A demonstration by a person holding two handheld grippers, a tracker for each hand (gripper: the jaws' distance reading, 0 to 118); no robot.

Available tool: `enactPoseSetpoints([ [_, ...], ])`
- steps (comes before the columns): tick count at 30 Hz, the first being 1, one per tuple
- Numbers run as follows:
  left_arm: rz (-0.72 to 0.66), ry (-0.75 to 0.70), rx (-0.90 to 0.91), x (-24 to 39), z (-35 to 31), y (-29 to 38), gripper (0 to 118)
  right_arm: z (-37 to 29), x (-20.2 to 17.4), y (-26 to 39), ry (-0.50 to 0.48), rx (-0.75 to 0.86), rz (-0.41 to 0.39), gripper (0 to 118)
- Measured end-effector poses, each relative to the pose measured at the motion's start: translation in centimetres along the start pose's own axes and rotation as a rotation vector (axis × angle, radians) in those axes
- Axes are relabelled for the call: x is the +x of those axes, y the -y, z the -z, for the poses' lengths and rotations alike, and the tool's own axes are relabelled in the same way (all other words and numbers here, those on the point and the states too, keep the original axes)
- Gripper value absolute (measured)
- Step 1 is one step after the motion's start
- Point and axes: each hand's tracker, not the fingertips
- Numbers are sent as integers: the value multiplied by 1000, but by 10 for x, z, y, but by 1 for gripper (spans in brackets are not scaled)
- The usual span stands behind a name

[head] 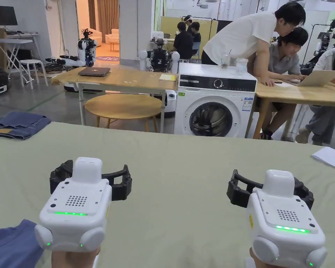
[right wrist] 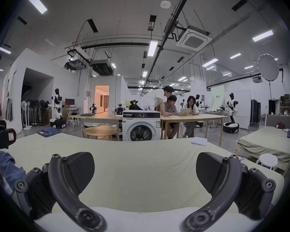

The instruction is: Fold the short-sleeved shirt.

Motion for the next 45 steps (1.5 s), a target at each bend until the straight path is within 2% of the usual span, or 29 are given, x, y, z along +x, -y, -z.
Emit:
enactPoseSetpoints([
  [6,39,12,9,3,-4,3,118,-1,-1,2,-2,-27,15,118],
  [11,19,24,-2,0,-10,4,118,-4,-3,4,-5,-32,-9,118],
  [14,14,23,-6,-3,-11,3,118,-7,-4,4,-5,-43,-47,118],
  [17,23,19,-21,-5,-10,3,118,-5,-7,8,25,-72,-142,118],
  [19,15,25,-39,-7,-8,4,118,-4,-6,8,31,-83,-139,118],
  [20,-16,39,-56,-9,-7,4,118,-4,-3,7,32,-90,-116,118],
  [22,-121,60,-76,-16,-5,3,118,-5,6,2,25,-125,48,118],
  [24,-290,81,-98,-27,-4,3,118,-4,19,-5,-3,-159,282,118],
  [25,-373,101,-107,-31,-3,4,118,-4,25,-6,-10,-166,371,118],
  [26,-448,108,-121,-35,-2,6,118,-2,30,-8,-2,-170,442,118],
  [27,-487,113,-116,-36,-2,7,118,0,32,-9,12,-171,470,118],
  [28,-453,106,-111,-34,-3,6,118,2,30,-10,17,-163,414,118],
  [29,-345,86,-94,-25,-5,2,118,3,26,-11,23,-153,334,118],
  [30,-149,77,-80,-11,-8,-2,118,6,15,-13,6,-136,149,118],
  [31,-28,73,-70,-2,-9,-4,118,7,6,-12,0,-122,-14,118],
  [33,442,42,-57,29,-10,-2,118,6,-21,-3,-4,-66,-511,118],
  [35,810,-13,-31,51,-9,11,118,3,-40,17,-35,2,-935,118],
  [36,959,-26,2,55,-9,19,118,0,-44,28,-32,66,-1109,118],
  [38,1127,-37,44,59,-10,28,118,-6,-46,44,-15,164,-1338,118],
  [39,1166,-37,61,58,-10,30,118,-7,-45,49,-6,208,-1417,118],
  [40,1166,-33,64,57,-10,30,118,-8,-44,51,-2,221,-1461,118],
  [41,1147,-25,59,57,-11,29,118,-8,-44,52,10,231,-1467,118],
  [43,1097,-15,47,54,-10,24,118,-8,-44,46,5,202,-1388,118],
  [45,893,12,6,50,-10,16,118,-8,-42,32,6,121,-1182,118],
])
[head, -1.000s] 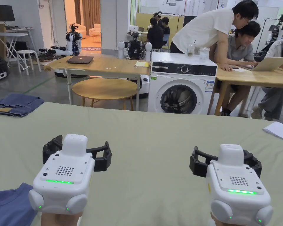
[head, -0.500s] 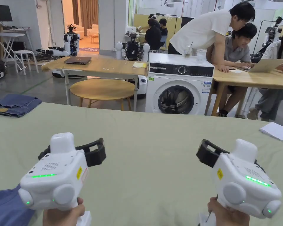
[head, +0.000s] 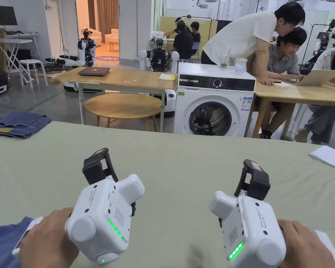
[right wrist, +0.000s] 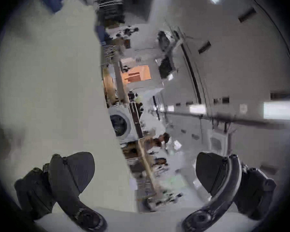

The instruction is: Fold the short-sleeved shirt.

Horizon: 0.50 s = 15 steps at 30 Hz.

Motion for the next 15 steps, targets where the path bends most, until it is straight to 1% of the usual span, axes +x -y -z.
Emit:
enactPoseSetpoints([
  [2,-239,53,-51,-12,4,2,118,2,15,-3,-29,-57,248,118],
  [4,-506,97,-79,-24,6,8,118,2,32,-2,-72,-113,527,118],
  [6,-778,134,-64,-35,6,19,118,4,47,8,-128,-168,829,118],
  [8,-985,138,-49,-44,5,30,118,9,52,19,-153,-213,1046,118],
  [9,-1067,125,-42,-46,3,34,118,10,54,25,-151,-245,1128,118],
  [11,-1116,112,-1,-49,-4,35,118,10,53,35,-111,-280,1215,118],
  [13,-1106,73,27,-50,-8,35,118,7,52,37,-77,-312,1248,118],
  [14,-1088,64,35,-48,-11,32,118,6,51,40,-76,-301,1274,118],
  [15,-1065,51,41,-48,-11,30,118,5,51,40,-78,-299,1278,118],
])
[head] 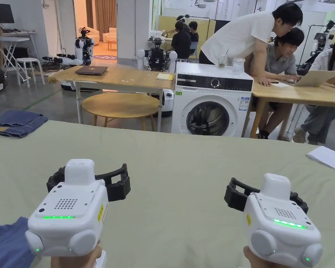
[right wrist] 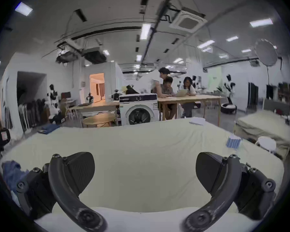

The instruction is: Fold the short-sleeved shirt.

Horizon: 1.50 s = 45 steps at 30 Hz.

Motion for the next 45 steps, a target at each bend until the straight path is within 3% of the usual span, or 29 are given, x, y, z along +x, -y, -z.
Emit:
enactPoseSetpoints([
  [3,55,-11,-2,5,0,-1,118,-4,-3,2,-19,23,-30,118],
  [6,87,-15,-34,10,2,-4,118,-10,-17,3,-32,81,-153,118],
  [8,97,-24,-42,11,2,-4,118,-14,-22,3,-30,106,-193,118],
  [11,93,-26,-55,10,2,-5,117,-17,-25,3,-18,114,-183,118],
  [13,75,-24,-57,9,0,-6,107,-20,-24,4,-14,130,-164,112],
  [15,68,-19,-57,7,-1,-6,67,-22,-24,3,-10,135,-148,74],
  [16,67,-18,-68,6,0,-7,44,-22,-23,3,-8,130,-133,50],
  [17,70,-17,-79,6,1,-7,17,-20,-21,2,-2,115,-118,19],
  [18,76,-21,-80,6,1,-6,5,-19,-21,2,11,106,-112,8],
  [19,89,-37,-75,7,-1,-6,2,-19,-19,2,11,105,-100,5],
  [20,104,-52,-64,8,-3,-5,0,-20,-16,2,-5,109,-91,0],
  [27,147,-46,-86,3,-9,-9,0,-28,-24,-4,-46,81,-126,0],
  [30,87,-28,-140,-18,-9,-16,0,-30,-35,-6,-113,62,-120,0],
  [36,113,-152,-128,-76,-36,-28,0,-35,-91,-4,-167,82,-141,0],
  [42,211,-304,-210,-145,-72,-38,0,-54,-167,1,-344,75,-139,0],
  [45,194,-351,-303,-188,-84,-36,0,-61,-202,10,-401,73,-190,0],
])
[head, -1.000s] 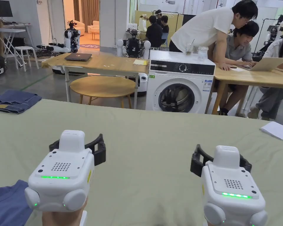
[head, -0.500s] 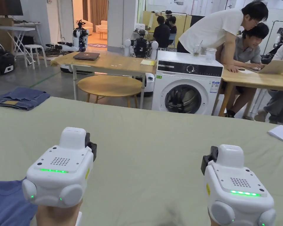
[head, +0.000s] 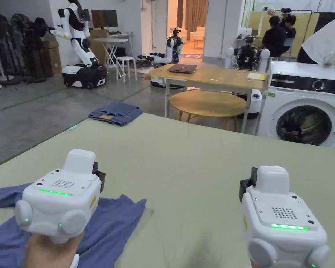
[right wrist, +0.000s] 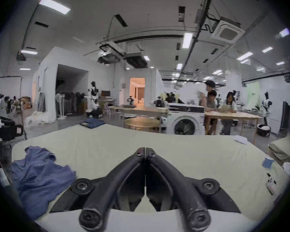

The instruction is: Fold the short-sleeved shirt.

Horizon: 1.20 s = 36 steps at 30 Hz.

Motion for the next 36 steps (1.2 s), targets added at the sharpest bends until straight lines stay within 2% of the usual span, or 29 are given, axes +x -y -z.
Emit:
enactPoseSetpoints([
  [4,-48,-16,-160,-53,12,15,0,5,-34,5,-80,-24,-2,0],
  [8,-76,77,-429,-92,44,32,0,5,-52,13,-102,-41,-8,0],
  [10,-92,130,-539,-104,60,46,7,5,-54,17,-112,-54,-2,0],
  [11,-113,145,-554,-109,68,53,21,6,-54,20,-112,-60,-3,0],
  [13,-155,158,-616,-117,83,65,65,9,-53,26,-109,-80,-15,0],
  [14,-186,177,-660,-119,92,71,69,10,-51,29,-110,-92,-16,0],
  [20,-257,169,-822,-128,140,120,68,18,-36,46,-85,-157,-16,0],
  [23,-211,143,-922,-113,151,149,68,21,-27,52,-70,-182,-11,0],
  [26,-116,87,-832,-86,127,139,65,22,-21,56,-59,-201,-8,0],
  [27,-61,124,-820,-78,122,138,55,22,-20,58,-54,-205,-4,0],
  [28,-21,170,-801,-71,118,137,37,19,-21,57,-51,-209,0,0],
  [29,17,182,-790,-68,121,135,7,18,-20,59,-51,-215,4,0],
  [30,61,134,-788,-68,129,135,0,17,-19,60,-50,-217,5,0],
  [33,35,126,-769,-66,127,134,0,14,-18,61,-46,-232,-3,0],
  [36,-66,156,-666,-76,120,116,0,14,-8,63,-42,-231,-4,0],
])
